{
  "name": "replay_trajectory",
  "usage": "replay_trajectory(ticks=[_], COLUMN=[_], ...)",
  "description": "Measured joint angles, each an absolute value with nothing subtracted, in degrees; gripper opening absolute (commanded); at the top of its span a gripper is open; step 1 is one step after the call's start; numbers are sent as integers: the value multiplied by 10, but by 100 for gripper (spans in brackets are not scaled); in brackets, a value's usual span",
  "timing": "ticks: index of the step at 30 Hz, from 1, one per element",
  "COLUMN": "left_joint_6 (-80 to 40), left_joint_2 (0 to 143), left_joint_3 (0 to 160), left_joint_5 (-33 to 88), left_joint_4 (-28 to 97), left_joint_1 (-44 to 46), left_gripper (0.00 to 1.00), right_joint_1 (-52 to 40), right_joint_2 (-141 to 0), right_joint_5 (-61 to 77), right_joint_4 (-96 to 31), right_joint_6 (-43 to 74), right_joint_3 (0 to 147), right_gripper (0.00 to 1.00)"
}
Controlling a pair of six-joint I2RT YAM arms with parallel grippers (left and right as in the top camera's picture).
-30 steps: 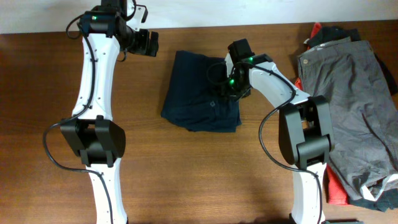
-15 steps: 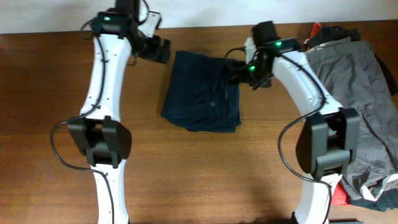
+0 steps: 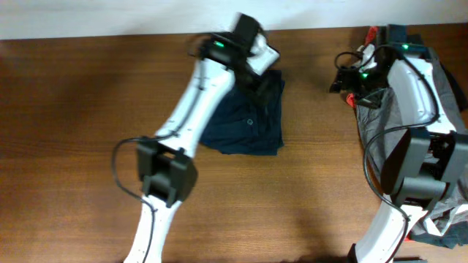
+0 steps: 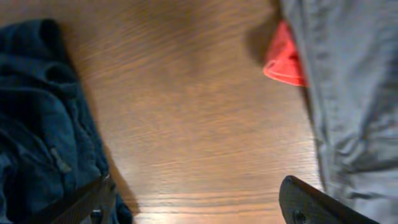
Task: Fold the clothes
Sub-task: 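Grasp the folded shorts with the left gripper and drag them to the left edge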
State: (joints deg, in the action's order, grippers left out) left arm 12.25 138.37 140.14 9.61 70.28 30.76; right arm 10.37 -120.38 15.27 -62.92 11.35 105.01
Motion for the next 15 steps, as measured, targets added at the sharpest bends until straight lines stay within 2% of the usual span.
replay_trajectory(ticks=[6,15], left_joint_6=[112,84], left_joint_2=[1441,1456], left_joint_3=[1395,1393], left_joint_5=[26,-20], left_joint_4=[701,652], left_joint_1=[364,371], left_gripper=[95,89], right_joint_1=[107,107], right_joint_2=[-1204,-1204], right_joint_5=[156,157], right_joint_4=[-634,-638], right_joint_6=[113,114], right_joint_3=[1050,1050], right_gripper=[88,89])
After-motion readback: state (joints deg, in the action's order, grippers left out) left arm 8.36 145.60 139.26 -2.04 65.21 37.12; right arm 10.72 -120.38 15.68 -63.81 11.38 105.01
